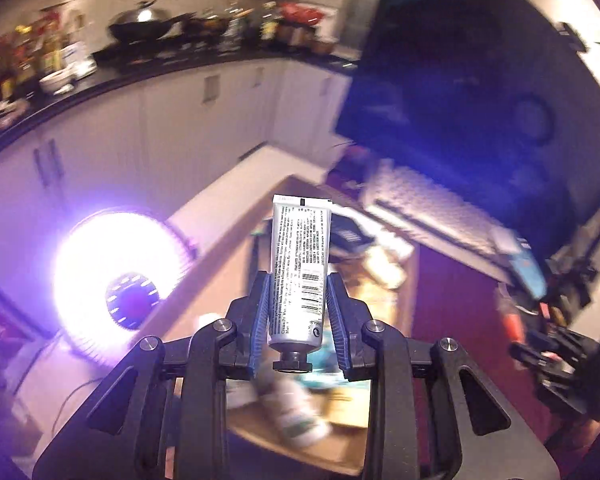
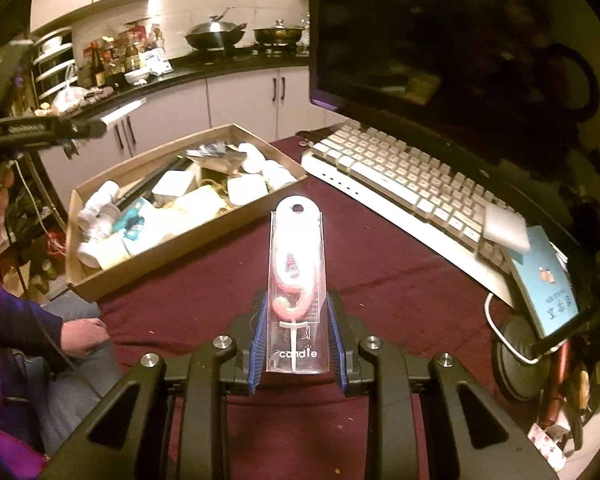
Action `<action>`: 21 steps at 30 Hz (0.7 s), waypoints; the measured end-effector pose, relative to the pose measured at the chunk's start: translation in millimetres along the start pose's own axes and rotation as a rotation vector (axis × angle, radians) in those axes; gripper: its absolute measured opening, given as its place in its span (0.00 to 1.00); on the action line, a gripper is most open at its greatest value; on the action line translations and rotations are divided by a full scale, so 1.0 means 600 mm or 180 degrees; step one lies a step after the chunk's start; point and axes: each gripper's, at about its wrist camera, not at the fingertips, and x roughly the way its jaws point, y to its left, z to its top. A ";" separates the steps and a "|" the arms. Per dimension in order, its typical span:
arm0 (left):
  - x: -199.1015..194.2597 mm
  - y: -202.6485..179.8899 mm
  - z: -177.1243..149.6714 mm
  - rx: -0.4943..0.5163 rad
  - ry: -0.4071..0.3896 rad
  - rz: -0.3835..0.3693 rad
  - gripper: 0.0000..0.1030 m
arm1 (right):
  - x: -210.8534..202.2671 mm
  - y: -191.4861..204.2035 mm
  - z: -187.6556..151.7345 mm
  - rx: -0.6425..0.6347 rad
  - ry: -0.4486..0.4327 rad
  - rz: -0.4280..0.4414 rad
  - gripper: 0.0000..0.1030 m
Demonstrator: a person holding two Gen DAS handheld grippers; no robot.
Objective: Organize objects
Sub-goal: 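Carry the silver tube and packaged candle over the cardboard tray, then open both grippers to drop the tube and candle package into the tray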
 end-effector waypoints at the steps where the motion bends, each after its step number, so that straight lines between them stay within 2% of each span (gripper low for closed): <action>1: 0.007 0.008 -0.001 -0.0037 0.0031 0.0092 0.27 | 0.003 0.003 0.002 -0.0009 0.0007 0.0041 0.26; 3: 0.025 0.025 -0.007 -0.0116 0.0135 0.0226 0.27 | 0.010 0.012 0.009 -0.0026 0.0024 0.0134 0.26; 6: 0.054 0.047 -0.013 -0.0221 0.0246 0.0324 0.27 | 0.027 0.031 0.029 -0.0028 0.0063 0.0416 0.26; 10: 0.085 0.062 -0.014 -0.0298 0.0339 0.0280 0.27 | 0.065 0.062 0.067 -0.0032 0.0192 0.0866 0.26; 15: 0.109 0.065 -0.009 -0.0285 0.0422 0.0233 0.27 | 0.117 0.091 0.101 0.0030 0.0372 0.1144 0.26; 21: 0.143 0.056 -0.007 -0.0181 0.0593 0.0296 0.27 | 0.157 0.113 0.120 0.0026 0.0533 0.1262 0.26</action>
